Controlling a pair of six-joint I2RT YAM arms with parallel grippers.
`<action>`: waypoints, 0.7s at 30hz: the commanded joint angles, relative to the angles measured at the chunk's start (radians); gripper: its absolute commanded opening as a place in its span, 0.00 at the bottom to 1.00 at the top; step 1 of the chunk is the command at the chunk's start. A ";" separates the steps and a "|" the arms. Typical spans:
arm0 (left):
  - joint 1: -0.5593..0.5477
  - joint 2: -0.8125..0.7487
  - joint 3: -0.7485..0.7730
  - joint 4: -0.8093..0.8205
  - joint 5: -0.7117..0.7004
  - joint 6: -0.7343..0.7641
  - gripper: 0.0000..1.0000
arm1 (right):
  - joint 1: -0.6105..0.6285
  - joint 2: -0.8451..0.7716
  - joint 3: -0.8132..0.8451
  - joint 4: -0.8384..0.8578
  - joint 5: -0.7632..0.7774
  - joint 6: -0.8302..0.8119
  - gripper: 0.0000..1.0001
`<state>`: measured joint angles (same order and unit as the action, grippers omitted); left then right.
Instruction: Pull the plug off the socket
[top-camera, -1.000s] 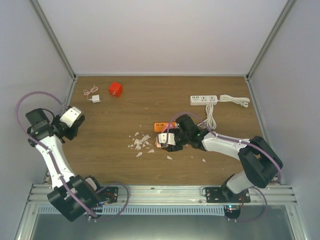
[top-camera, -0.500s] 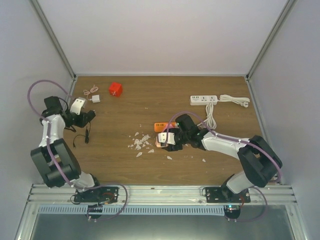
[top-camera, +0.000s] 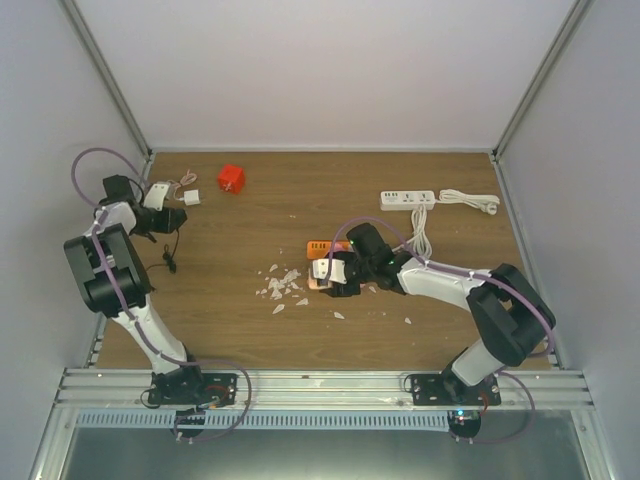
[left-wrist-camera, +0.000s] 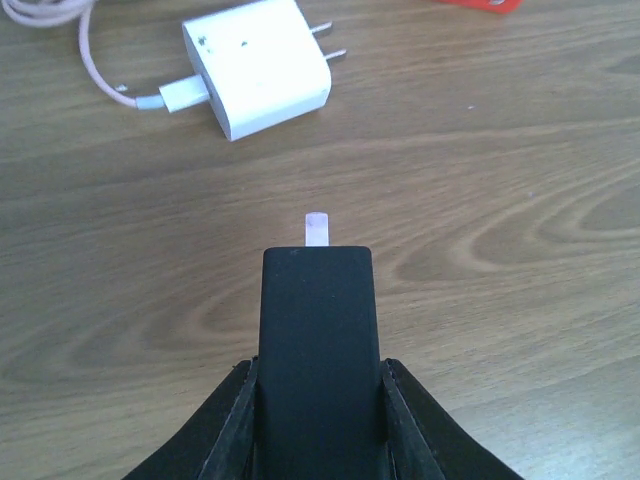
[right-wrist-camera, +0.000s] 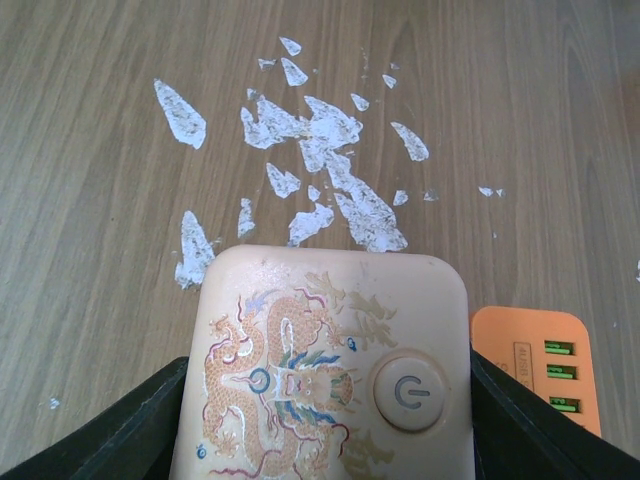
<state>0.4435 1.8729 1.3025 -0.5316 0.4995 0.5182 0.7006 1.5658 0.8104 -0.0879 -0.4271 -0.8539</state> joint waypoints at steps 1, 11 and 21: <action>-0.009 0.053 0.034 0.051 -0.005 -0.014 0.23 | -0.014 0.062 0.005 -0.061 0.042 0.038 0.19; -0.011 0.098 0.026 0.059 0.090 -0.023 0.35 | -0.013 0.064 0.004 -0.061 0.044 0.049 0.20; -0.025 0.019 -0.016 0.026 0.141 0.047 0.66 | -0.013 0.050 -0.011 -0.055 0.041 0.052 0.22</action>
<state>0.4297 1.9549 1.3048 -0.5053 0.5816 0.5201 0.6998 1.5909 0.8314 -0.0738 -0.4267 -0.8318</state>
